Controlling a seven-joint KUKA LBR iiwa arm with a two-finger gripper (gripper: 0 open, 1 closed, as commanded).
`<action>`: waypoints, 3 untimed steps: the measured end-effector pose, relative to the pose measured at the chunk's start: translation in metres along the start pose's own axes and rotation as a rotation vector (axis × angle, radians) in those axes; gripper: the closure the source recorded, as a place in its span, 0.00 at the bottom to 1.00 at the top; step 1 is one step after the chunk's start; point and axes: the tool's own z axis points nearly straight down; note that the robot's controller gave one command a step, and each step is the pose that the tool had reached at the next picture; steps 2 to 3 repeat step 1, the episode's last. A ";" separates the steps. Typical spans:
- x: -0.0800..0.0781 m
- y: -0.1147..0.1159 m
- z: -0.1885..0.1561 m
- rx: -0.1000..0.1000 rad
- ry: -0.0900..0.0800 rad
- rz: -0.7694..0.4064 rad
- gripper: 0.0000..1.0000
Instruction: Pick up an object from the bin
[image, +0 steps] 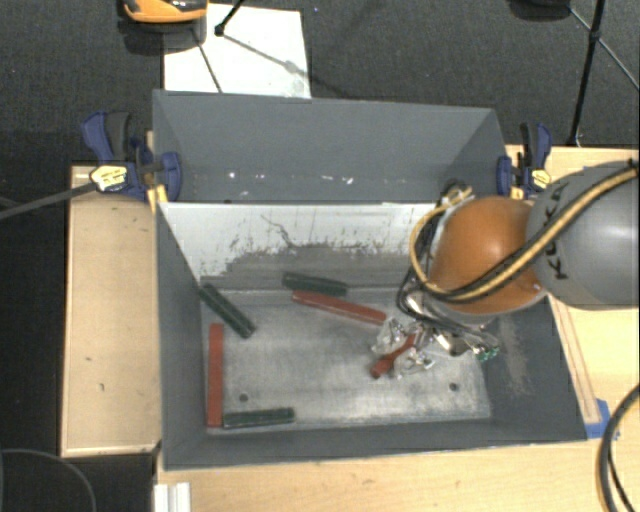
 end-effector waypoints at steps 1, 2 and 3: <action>-0.018 -0.008 -0.128 -0.003 0.007 0.056 1.00; -0.018 -0.008 -0.128 -0.003 0.007 0.056 1.00; -0.018 -0.008 -0.128 -0.003 0.007 0.056 1.00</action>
Offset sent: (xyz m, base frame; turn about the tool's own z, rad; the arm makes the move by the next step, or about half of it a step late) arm 0.0000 0.0000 0.0000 0.0000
